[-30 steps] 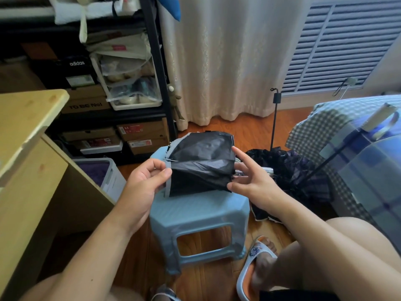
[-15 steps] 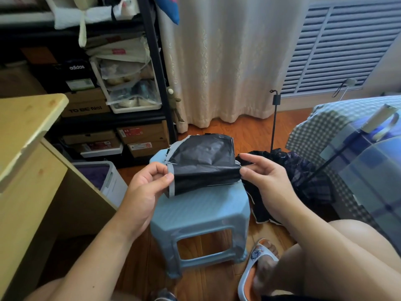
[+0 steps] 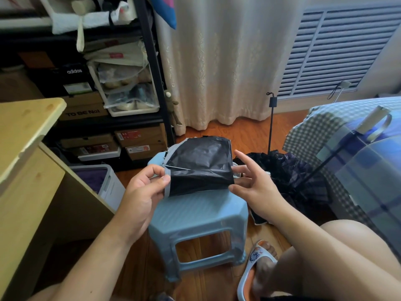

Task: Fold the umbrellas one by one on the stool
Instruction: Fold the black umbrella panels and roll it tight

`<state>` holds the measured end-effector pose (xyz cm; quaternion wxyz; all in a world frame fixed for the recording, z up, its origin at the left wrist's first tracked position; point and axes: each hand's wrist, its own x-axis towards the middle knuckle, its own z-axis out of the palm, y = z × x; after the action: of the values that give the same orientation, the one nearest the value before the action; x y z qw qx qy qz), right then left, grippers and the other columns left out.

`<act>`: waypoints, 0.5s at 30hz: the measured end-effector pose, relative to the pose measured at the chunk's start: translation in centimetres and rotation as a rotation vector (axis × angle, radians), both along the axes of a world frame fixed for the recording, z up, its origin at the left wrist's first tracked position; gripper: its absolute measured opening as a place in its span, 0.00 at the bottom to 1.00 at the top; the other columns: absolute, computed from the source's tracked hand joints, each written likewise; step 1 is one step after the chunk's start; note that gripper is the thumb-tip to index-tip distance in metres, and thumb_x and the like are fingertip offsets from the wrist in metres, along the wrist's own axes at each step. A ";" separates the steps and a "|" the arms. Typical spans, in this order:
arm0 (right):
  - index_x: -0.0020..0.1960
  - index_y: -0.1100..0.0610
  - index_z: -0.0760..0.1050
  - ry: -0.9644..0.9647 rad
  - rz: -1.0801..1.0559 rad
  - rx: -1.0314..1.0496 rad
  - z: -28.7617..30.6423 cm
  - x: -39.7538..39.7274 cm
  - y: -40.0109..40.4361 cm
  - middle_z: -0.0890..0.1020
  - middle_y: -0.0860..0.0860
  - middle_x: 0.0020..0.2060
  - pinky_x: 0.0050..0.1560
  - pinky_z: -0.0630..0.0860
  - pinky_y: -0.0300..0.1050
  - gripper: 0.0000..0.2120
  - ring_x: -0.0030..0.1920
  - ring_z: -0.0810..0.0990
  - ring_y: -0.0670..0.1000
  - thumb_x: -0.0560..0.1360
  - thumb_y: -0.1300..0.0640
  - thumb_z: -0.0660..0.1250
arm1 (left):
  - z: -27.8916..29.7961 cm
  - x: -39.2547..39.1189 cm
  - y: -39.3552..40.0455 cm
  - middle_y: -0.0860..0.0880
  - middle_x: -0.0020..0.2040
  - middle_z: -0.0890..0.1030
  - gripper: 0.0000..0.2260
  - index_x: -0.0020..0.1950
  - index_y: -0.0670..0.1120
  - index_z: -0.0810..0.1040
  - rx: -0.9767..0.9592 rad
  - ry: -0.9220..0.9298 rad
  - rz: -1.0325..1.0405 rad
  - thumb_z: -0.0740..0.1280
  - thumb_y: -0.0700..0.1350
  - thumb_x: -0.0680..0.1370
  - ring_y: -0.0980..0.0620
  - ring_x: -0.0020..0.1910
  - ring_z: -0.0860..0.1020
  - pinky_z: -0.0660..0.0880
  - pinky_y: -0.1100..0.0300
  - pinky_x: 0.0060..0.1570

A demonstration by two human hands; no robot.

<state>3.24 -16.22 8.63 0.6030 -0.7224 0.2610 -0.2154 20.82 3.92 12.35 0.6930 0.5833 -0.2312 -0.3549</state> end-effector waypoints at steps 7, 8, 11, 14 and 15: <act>0.68 0.43 0.75 -0.119 -0.129 -0.155 -0.4 0.1 -0.4 0.83 0.52 0.43 0.62 0.81 0.51 0.31 0.49 0.84 0.49 0.75 0.71 0.73 | -0.2 0.0 -0.1 0.42 0.48 0.86 0.06 0.47 0.44 0.76 0.058 -0.051 0.084 0.63 0.37 0.82 0.45 0.49 0.84 0.77 0.43 0.60; 0.69 0.45 0.74 -0.124 -0.102 -0.148 -0.6 0.1 -0.5 0.83 0.51 0.44 0.63 0.80 0.53 0.30 0.51 0.84 0.50 0.75 0.71 0.73 | -0.2 0.0 -0.1 0.42 0.48 0.86 0.06 0.48 0.44 0.77 0.072 -0.079 0.084 0.63 0.37 0.83 0.45 0.49 0.84 0.77 0.41 0.61; 0.74 0.46 0.72 -0.081 -0.005 -0.133 -1.2 0.0 -0.3 0.85 0.52 0.49 0.67 0.77 0.52 0.31 0.57 0.84 0.52 0.76 0.66 0.74 | -0.4 -0.2 0.0 0.41 0.47 0.85 0.05 0.51 0.47 0.77 0.110 -0.187 0.088 0.65 0.37 0.82 0.43 0.50 0.83 0.75 0.36 0.65; 0.67 0.44 0.79 -0.115 -0.103 -0.176 -1.3 0.1 -0.1 0.86 0.51 0.46 0.63 0.80 0.58 0.25 0.53 0.85 0.52 0.76 0.65 0.75 | -0.1 -0.6 -0.1 0.46 0.49 0.87 0.13 0.60 0.51 0.74 0.116 -0.298 0.119 0.66 0.34 0.82 0.46 0.52 0.85 0.77 0.36 0.62; 0.64 0.44 0.81 -0.145 -0.147 -0.180 -1.2 0.1 -0.2 0.87 0.50 0.44 0.61 0.81 0.59 0.22 0.51 0.86 0.52 0.76 0.66 0.74 | 0.1 -0.8 -0.1 0.48 0.50 0.87 0.17 0.65 0.53 0.73 0.113 -0.324 0.110 0.65 0.34 0.82 0.47 0.54 0.85 0.78 0.40 0.61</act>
<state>3.35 -16.47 7.47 0.5357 -0.7349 0.2486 -0.3334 20.06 3.84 12.41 0.6313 0.6826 -0.2872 -0.2301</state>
